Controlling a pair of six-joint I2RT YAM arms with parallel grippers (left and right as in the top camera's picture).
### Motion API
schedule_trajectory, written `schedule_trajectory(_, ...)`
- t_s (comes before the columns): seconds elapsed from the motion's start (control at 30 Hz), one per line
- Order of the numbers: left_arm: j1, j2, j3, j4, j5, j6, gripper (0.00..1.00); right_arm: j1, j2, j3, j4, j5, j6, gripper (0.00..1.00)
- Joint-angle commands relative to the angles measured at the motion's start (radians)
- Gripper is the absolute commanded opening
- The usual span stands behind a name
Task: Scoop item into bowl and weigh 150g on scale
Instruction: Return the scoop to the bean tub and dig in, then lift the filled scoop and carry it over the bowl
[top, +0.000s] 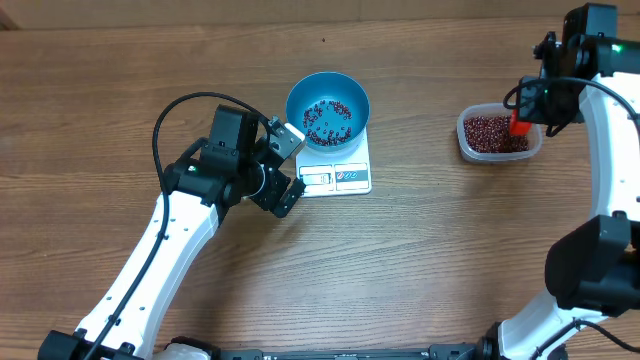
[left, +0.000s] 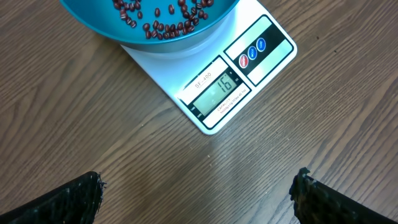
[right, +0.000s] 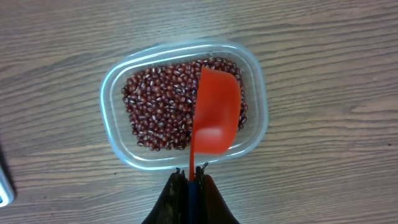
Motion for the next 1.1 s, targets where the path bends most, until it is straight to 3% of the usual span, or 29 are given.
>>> schedule_trajectory(0.0,0.005,-0.021,-0.003,0.002,0.001,-0.010,1.00,-0.004,0.041,0.009,0.003,0.018,-0.021,0.04)
schedule_trajectory(0.27,0.005,-0.021,-0.003,0.002,0.001,-0.010,1.00,-0.002,0.104,-0.061,0.005,-0.052,-0.083,0.04)
schedule_trajectory(0.57,0.005,-0.021,-0.003,0.002,0.001,-0.010,1.00,-0.045,0.122,-0.110,0.011,-0.358,-0.177,0.04)
schedule_trajectory(0.77,0.005,-0.021,-0.003,0.002,0.001,-0.010,1.00,-0.155,0.122,-0.110,0.011,-0.481,-0.173,0.04)
schedule_trajectory(1.07,0.005,-0.021,-0.003,0.002,0.001,-0.010,1.00,-0.426,0.122,-0.110,0.019,-0.840,-0.185,0.04)
